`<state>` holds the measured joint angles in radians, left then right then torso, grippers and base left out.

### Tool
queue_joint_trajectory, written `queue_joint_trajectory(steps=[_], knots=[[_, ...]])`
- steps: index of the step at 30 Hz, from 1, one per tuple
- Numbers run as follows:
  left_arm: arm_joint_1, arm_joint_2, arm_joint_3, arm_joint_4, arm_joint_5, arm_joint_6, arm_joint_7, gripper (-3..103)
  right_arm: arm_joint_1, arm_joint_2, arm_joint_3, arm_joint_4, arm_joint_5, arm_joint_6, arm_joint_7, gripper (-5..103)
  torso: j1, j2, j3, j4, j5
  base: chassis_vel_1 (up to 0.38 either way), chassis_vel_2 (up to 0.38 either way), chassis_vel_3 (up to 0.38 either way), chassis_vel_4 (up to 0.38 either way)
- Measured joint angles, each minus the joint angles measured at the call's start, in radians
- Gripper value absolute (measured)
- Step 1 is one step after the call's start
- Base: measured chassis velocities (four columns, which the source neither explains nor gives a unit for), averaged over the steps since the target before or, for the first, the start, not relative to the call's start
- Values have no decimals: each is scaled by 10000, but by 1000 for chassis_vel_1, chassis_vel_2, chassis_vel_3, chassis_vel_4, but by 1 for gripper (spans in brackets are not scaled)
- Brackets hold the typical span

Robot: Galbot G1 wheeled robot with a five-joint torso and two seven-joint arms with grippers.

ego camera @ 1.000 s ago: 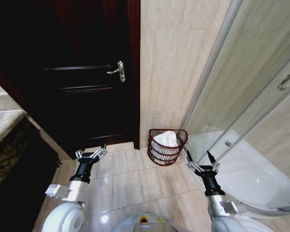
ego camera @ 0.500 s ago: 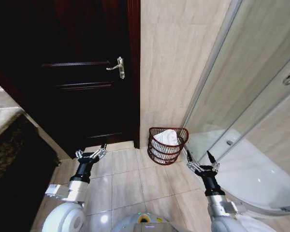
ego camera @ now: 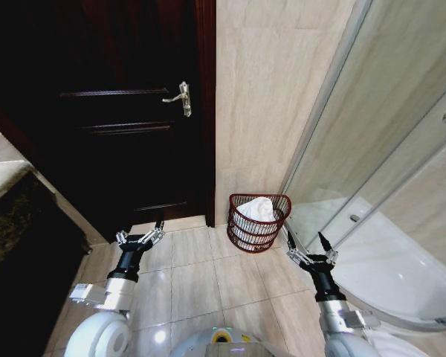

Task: Discard the used towel into the hamper.

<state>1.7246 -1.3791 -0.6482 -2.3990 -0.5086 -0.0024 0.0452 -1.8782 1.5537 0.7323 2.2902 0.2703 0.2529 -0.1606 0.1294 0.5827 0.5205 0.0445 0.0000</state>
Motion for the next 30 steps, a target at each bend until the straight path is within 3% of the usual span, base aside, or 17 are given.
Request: queue_joint_trajectory(steps=[30], knots=[[0,0,0,0,0,0,0,100,0,0,0,0,0,0,0,100,-424,-974,-549,-1,0,-76,-75,-77,-75]])
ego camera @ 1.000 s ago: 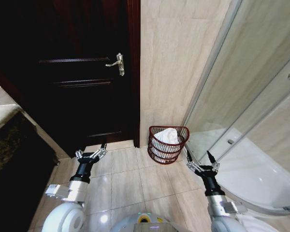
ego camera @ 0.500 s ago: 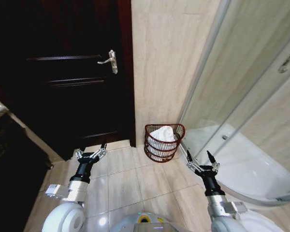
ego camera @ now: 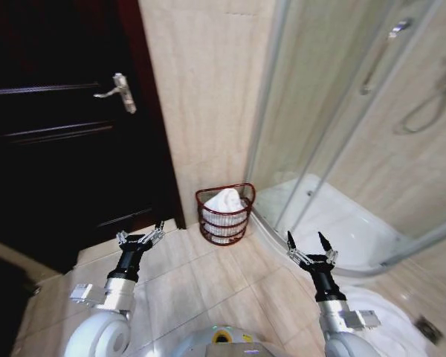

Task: Discard the used towel into the hamper.

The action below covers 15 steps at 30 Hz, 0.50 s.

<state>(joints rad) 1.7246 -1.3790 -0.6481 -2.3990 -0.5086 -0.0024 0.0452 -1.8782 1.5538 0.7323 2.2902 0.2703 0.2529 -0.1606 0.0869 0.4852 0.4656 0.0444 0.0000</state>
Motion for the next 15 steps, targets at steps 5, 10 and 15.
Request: queue_joint_trajectory(steps=[5,10,15], knots=[[0,0,0,0,0,-1,0,100,0,0,0,0,0,0,0,100,-70,-169,-100,-1,1,-138,-123,-124,-111],[0,0,0,0,0,0,0,100,0,0,0,0,0,0,0,100,-135,-330,-195,1,0,-121,-102,-105,-112],[0,0,0,0,0,0,0,100,0,0,0,0,0,0,0,100,-209,-503,-295,0,0,-113,-92,-120,-114]])
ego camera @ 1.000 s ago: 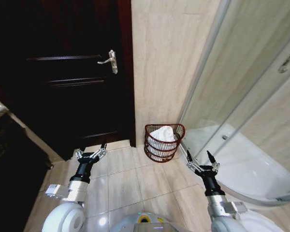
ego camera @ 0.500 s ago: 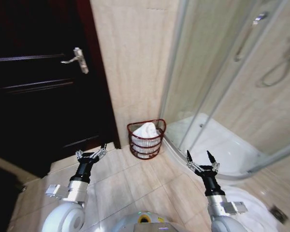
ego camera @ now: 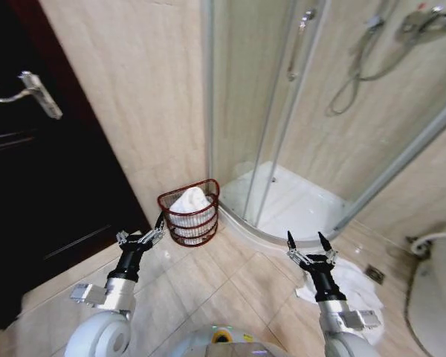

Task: Discard the used towel into the hamper.

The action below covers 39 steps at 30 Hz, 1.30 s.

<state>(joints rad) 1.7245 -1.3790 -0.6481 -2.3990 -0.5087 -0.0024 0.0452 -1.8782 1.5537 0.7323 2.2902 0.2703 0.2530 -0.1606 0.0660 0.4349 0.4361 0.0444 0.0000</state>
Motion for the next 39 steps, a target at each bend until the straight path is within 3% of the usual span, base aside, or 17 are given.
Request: queue_joint_trajectory(steps=[39], knots=[[0,0,0,0,0,0,0,100,0,0,1,0,0,0,0,100,-526,-1295,-768,0,0,-92,-87,-90,-93]])
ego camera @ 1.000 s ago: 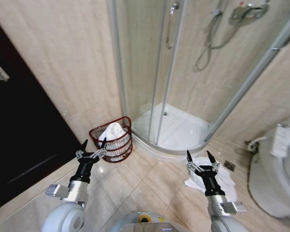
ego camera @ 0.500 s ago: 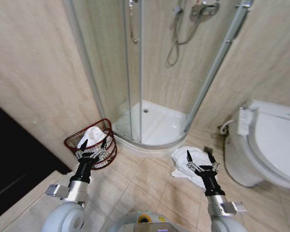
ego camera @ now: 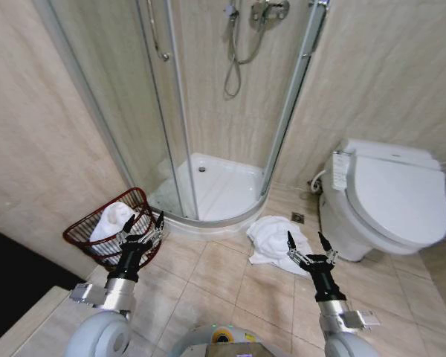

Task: Discard the used towel into the hamper.

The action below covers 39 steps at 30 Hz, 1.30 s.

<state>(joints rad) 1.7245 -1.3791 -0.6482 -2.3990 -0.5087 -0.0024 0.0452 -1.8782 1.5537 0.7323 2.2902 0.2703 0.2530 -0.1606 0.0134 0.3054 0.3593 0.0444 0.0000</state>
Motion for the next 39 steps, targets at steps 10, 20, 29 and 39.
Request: queue_joint_trajectory(steps=[10,20,29,39], knots=[[0,0,0,0,0,0,0,100,0,0,0,0,0,0,0,100,-128,-407,-258,1,0,-47,-50,-47,-35],[0,0,0,0,0,0,0,100,0,0,0,0,0,0,0,100,-130,-576,-402,1,0,-22,-22,-21,-12],[0,0,0,0,0,0,0,100,0,0,-1,0,0,0,0,100,-132,-548,-388,1,0,0,0,0,0],[0,0,0,0,1,0,0,100,0,0,0,0,0,0,0,100,-133,-515,-367,0,0,-43,-48,-36,-40]])
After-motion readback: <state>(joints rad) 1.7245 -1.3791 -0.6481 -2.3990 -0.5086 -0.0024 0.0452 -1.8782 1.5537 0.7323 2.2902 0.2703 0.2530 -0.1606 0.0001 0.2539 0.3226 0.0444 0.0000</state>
